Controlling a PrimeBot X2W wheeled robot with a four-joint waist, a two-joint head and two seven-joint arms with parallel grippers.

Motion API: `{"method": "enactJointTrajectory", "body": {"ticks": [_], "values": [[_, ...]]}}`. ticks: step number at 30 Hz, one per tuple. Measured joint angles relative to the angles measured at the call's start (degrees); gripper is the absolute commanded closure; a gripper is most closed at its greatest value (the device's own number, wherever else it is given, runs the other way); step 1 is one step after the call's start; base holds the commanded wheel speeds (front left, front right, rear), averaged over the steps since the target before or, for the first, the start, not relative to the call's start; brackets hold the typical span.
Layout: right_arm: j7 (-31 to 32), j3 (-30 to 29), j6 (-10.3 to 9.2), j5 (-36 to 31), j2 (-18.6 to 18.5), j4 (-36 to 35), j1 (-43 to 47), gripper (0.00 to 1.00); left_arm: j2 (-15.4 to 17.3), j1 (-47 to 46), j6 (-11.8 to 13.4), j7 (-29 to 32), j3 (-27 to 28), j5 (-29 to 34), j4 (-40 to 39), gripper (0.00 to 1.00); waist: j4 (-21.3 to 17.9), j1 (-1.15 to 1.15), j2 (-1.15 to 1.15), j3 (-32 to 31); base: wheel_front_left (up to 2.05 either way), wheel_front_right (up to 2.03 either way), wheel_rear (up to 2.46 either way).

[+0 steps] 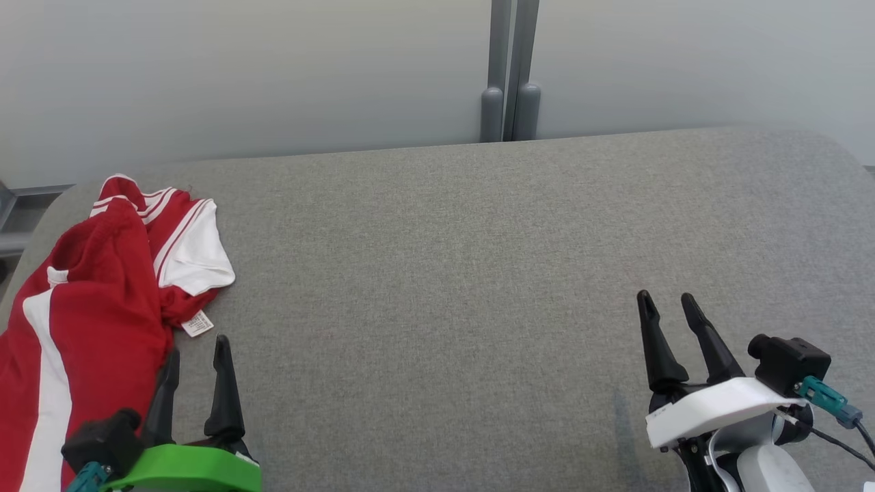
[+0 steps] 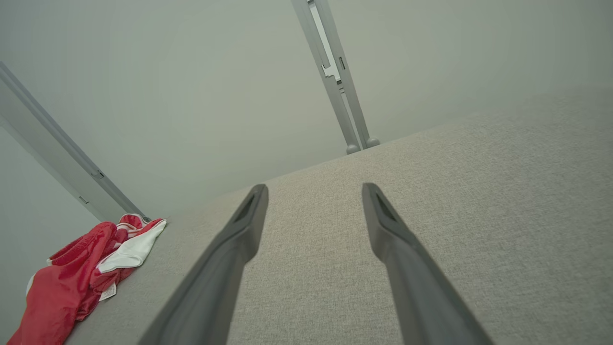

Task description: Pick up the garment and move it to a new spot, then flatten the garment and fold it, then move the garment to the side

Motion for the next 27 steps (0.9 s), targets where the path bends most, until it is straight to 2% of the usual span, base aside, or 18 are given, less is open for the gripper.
{"method": "enactJointTrajectory", "body": {"ticks": [17,27], "values": [[-2.7,1.6,0.01,-10.2,-0.1,0.7,0.0,0.00,0.4,1.7,-1.0,-2.1,0.8,8.5,0.3,0.00,0.1,0.00,0.00,0.0,0.00,0.00,0.00],[-3.9,2.2,0.01,-15.0,-0.1,1.2,0.0,0.00,-0.1,2.5,-1.4,-3.1,2.1,10.8,0.7,0.00,0.2,0.00,0.00,-0.2,0.00,0.00,0.00]]}}
